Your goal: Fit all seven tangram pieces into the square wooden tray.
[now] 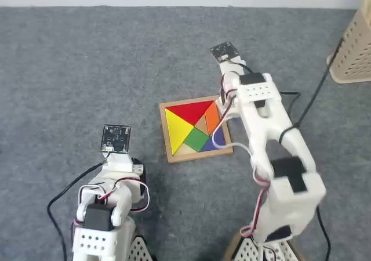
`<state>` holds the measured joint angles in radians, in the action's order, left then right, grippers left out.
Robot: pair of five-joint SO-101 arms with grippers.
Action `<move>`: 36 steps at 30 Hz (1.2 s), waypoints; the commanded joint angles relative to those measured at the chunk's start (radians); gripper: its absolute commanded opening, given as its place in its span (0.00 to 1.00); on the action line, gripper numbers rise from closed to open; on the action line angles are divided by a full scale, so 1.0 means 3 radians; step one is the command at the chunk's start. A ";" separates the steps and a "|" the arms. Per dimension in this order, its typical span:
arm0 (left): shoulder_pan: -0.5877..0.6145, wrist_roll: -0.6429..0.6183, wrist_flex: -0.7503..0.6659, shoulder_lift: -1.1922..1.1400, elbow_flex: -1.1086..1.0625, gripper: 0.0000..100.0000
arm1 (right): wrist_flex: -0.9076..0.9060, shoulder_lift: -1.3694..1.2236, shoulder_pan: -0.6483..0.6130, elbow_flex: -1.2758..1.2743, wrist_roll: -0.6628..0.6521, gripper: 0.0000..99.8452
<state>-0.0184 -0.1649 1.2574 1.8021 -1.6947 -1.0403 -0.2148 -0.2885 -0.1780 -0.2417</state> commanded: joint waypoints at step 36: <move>0.0005 0.0015 0.0015 0.0051 0.0028 0.01 | 0.0816 0.0990 -0.1532 -0.1320 -0.1509 0.13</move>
<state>-0.0184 -0.1649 1.2574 1.8021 -1.6947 -0.8163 0.0123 -0.7211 -0.5769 -0.6774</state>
